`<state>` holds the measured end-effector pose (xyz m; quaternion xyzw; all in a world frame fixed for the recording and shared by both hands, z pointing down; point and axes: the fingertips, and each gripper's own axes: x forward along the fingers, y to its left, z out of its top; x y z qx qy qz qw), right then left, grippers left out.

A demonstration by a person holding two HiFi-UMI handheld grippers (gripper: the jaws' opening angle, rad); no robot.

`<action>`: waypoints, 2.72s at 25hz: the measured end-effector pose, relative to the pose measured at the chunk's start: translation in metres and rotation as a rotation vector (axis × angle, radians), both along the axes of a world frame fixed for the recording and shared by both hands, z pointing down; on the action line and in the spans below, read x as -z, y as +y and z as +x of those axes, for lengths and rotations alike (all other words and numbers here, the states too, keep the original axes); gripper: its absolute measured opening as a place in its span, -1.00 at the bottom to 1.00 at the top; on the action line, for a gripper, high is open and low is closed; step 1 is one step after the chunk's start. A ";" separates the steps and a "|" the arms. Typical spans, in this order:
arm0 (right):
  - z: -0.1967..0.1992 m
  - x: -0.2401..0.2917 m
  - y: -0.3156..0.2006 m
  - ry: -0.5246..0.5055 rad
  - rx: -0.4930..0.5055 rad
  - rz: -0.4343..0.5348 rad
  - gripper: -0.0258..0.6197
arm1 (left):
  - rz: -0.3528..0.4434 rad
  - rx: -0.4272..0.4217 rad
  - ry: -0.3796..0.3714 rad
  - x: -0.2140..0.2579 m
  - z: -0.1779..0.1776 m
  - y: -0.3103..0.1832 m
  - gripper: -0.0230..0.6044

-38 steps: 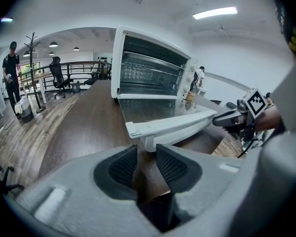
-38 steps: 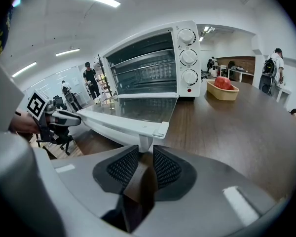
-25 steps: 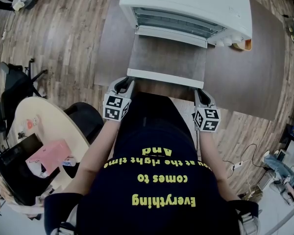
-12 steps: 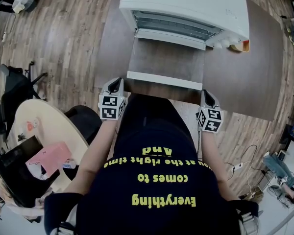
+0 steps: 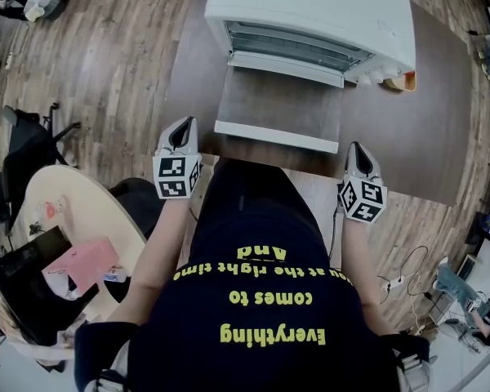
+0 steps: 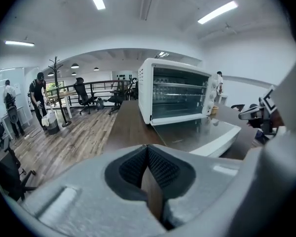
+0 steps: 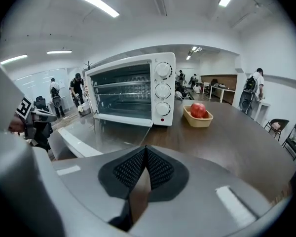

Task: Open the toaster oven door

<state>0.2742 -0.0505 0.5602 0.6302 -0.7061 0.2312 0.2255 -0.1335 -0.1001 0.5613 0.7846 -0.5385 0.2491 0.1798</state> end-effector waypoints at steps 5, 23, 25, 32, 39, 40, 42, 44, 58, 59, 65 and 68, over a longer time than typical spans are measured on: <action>-0.007 0.042 -0.019 -0.031 0.002 0.098 -0.88 | 0.104 -0.015 0.032 0.044 0.011 -0.019 -0.93; -0.029 0.161 -0.043 -0.148 0.038 0.356 -0.88 | 0.356 -0.106 0.144 0.160 0.060 -0.050 -0.93; -0.029 0.176 -0.046 -0.163 0.042 0.386 -0.88 | 0.379 -0.116 0.155 0.172 0.065 -0.053 -0.93; -0.038 0.223 -0.053 -0.162 0.086 0.486 -0.88 | 0.451 -0.139 0.191 0.207 0.078 -0.059 -0.93; -0.052 0.252 -0.062 -0.165 0.136 0.548 -0.88 | 0.522 -0.159 0.201 0.236 0.088 -0.065 -0.93; -0.054 0.256 -0.065 -0.172 0.138 0.559 -0.88 | 0.530 -0.161 0.200 0.239 0.089 -0.066 -0.93; -0.056 0.264 -0.071 -0.189 0.139 0.580 -0.88 | 0.540 -0.165 0.199 0.242 0.091 -0.068 -0.93; -0.058 0.273 -0.075 -0.210 0.141 0.600 -0.88 | 0.546 -0.170 0.204 0.246 0.094 -0.068 -0.93; -0.078 0.297 -0.084 -0.212 0.204 0.652 -0.88 | 0.619 -0.188 0.230 0.284 0.106 -0.070 -0.93; -0.080 0.297 -0.085 -0.209 0.208 0.652 -0.88 | 0.621 -0.188 0.230 0.285 0.106 -0.070 -0.93; -0.091 0.300 -0.084 -0.201 0.231 0.657 -0.89 | 0.626 -0.196 0.226 0.287 0.105 -0.067 -0.93; -0.092 0.300 -0.085 -0.203 0.231 0.656 -0.88 | 0.627 -0.196 0.223 0.287 0.105 -0.066 -0.93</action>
